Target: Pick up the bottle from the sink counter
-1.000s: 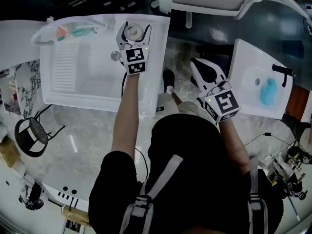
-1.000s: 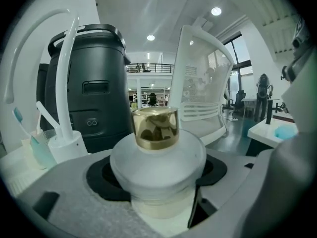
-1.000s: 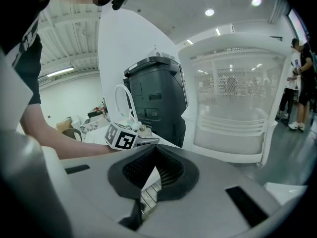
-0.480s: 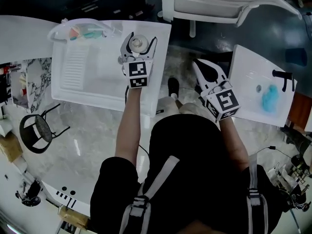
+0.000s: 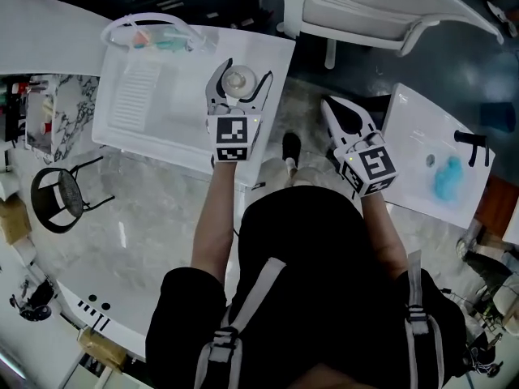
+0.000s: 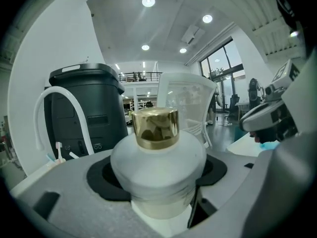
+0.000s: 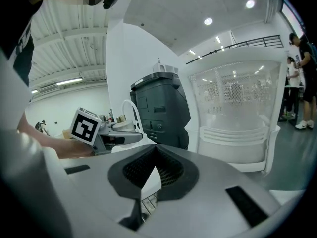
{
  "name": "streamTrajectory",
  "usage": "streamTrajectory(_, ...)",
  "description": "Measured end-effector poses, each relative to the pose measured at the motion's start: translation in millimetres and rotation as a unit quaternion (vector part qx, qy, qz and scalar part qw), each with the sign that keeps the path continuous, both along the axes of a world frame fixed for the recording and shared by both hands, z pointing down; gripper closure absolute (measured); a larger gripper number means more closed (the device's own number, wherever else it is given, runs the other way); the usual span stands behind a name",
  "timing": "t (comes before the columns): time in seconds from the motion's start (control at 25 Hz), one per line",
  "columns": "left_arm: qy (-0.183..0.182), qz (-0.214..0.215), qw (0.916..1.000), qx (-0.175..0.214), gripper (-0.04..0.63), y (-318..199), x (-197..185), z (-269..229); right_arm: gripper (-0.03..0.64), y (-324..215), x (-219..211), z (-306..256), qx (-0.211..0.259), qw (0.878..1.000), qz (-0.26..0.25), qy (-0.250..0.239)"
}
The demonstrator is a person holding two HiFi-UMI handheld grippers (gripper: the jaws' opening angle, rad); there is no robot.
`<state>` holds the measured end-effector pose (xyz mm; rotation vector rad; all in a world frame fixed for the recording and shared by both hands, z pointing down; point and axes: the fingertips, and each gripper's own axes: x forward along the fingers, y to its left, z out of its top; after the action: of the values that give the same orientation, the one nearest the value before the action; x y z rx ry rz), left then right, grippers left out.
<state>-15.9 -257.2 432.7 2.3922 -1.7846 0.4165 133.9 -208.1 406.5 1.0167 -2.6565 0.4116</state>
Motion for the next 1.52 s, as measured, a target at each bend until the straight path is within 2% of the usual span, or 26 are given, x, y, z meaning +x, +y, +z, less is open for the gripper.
streamTrajectory(0.4, 0.041, -0.023, 0.9988, 0.015, 0.235, 50, -4, -49, 0.614, 2, -17, 0, 0.004, 0.999, -0.041, -0.009)
streamTrajectory(0.6, 0.023, -0.036, 0.9989, 0.022, 0.235, 76, -6, -60, 0.614, 7, -31, -6, 0.011, 0.998, -0.063, -0.011)
streamTrajectory(0.92, 0.041, -0.042, 0.9980, 0.021, 0.235, 109, -23, -64, 0.614, 21, -63, -12, 0.018, 0.997, -0.077, -0.012)
streamTrajectory(1.24, 0.035, -0.009, 0.9992, 0.019, 0.235, 149, -50, -68, 0.614, 55, -95, -28, 0.035, 0.998, -0.055, -0.008)
streamTrajectory(1.52, 0.030, 0.034, 0.9989, 0.015, 0.235, 205, -63, -67, 0.614, 123, -107, -29, 0.038, 0.999, -0.015, -0.006)
